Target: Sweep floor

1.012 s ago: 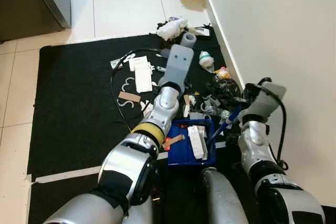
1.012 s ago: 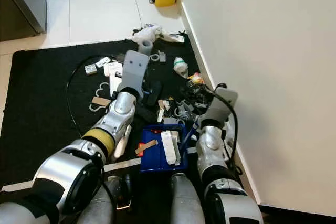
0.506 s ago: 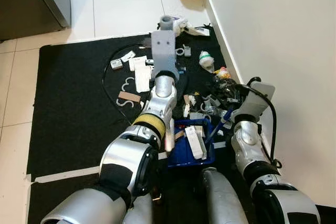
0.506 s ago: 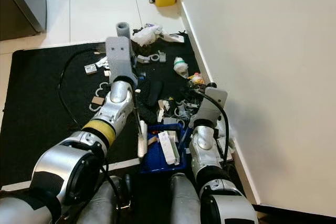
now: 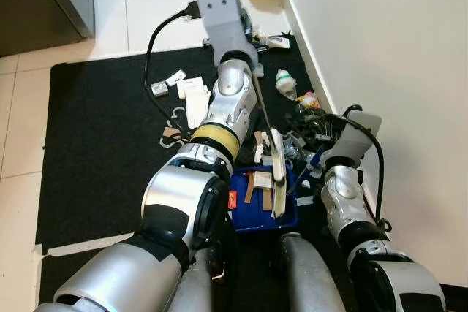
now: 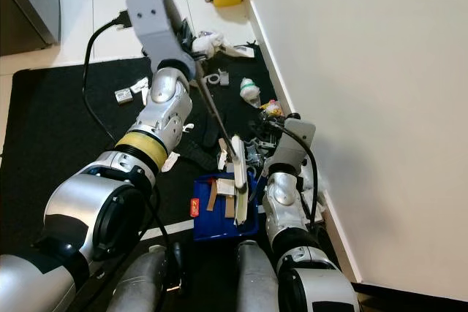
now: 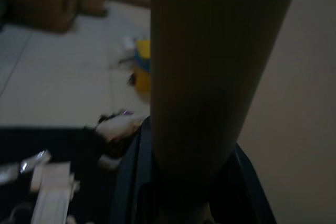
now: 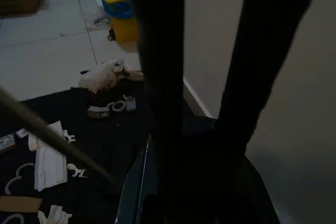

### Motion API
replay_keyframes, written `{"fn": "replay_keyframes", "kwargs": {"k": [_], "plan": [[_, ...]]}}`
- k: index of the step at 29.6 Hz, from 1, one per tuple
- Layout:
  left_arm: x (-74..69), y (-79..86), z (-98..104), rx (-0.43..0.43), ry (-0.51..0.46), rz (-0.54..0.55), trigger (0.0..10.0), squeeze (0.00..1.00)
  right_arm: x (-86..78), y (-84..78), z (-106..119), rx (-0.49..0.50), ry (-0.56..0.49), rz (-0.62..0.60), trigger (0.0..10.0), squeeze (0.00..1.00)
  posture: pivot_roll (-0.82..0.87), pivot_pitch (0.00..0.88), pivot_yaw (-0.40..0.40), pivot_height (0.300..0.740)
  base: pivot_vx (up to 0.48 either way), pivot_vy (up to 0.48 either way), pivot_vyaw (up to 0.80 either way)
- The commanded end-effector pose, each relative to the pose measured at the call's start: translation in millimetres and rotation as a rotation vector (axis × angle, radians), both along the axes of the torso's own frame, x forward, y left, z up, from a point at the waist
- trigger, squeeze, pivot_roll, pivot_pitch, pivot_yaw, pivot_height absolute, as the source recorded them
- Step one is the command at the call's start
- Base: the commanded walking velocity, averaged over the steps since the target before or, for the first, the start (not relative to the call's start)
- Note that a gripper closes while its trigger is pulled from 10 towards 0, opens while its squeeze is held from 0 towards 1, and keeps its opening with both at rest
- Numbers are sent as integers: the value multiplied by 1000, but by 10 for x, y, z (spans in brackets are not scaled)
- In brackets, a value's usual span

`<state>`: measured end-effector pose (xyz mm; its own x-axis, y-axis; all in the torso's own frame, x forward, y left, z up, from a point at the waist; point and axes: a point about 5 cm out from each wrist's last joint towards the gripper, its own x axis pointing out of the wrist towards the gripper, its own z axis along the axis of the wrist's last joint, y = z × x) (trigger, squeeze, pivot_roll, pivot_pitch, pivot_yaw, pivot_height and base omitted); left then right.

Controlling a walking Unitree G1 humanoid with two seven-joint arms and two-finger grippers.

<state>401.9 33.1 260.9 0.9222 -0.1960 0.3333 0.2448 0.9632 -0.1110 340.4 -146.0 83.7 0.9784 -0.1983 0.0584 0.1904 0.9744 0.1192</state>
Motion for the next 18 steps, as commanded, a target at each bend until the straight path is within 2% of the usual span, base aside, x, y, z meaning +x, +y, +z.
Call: {"fn": "replay_keyframes", "kwargs": {"k": [1, 2, 3, 5, 9, 10, 11, 12, 13, 14, 18], "plan": [[-24, -30, 73, 179, -73, -120, 10000, 0, -145, -70, -342, 98, 179, -41, 10000, 0, -16, 247, -22, 740, 0, 0, 0], [-24, -30, 73, 179, -73, -120, 10000, 0, -145, -70, -342, 98, 179, -41, 10000, 0, -16, 247, -22, 740, 0, 0, 0], [-14, 42, 48, 237, -75, -140, 10000, 0, -142, -104, -350, 116, 191, -56, 10000, 0, -16, 247, -22, 740, 0, 0, 0], [1, 273, 7, 281, -69, -164, 10000, 0, -138, -161, -367, 146, 213, -82, 10000, 0, -2, 237, -29, 740, 0, 0, 0], [-25, 713, -35, 250, -28, -201, 10000, 0, -143, -221, -402, 197, 246, -115, 10000, 0, 11, 225, -34, 740, 0, 0, 0], [-44, 782, -47, 250, -24, -211, 10000, 0, -142, -229, -405, 204, 248, -119, 10000, 0, 11, 225, -34, 740, 0, 0, 0], [-44, 782, -47, 250, -24, -211, 10000, 0, -142, -229, -405, 204, 248, -119, 10000, 0, 11, 225, -34, 740, 0, 0, 0], [-108, 992, -117, 284, -10, -219, 10000, 0, -141, -270, -410, 238, 256, -149, 10000, 0, 17, 222, -36, 740, 0, 0, 0], [-133, 1069, -143, 296, -4, -216, 10000, 0, -140, -286, -411, 250, 258, -161, 10000, 0, 17, 222, -36, 740, 0, 0, 0], [-133, 1069, -143, 296, -4, -216, 10000, 0, -140, -286, -411, 250, 258, -161, 10000, 0, 17, 222, -36, 740, 0, 0, 0], [-240, 1364, -242, 317, 26, -156, 10000, 0, -115, -325, -378, 253, 250, -172, 10000, 0, 27, 216, -43, 740, 0, 0, 0]]}}
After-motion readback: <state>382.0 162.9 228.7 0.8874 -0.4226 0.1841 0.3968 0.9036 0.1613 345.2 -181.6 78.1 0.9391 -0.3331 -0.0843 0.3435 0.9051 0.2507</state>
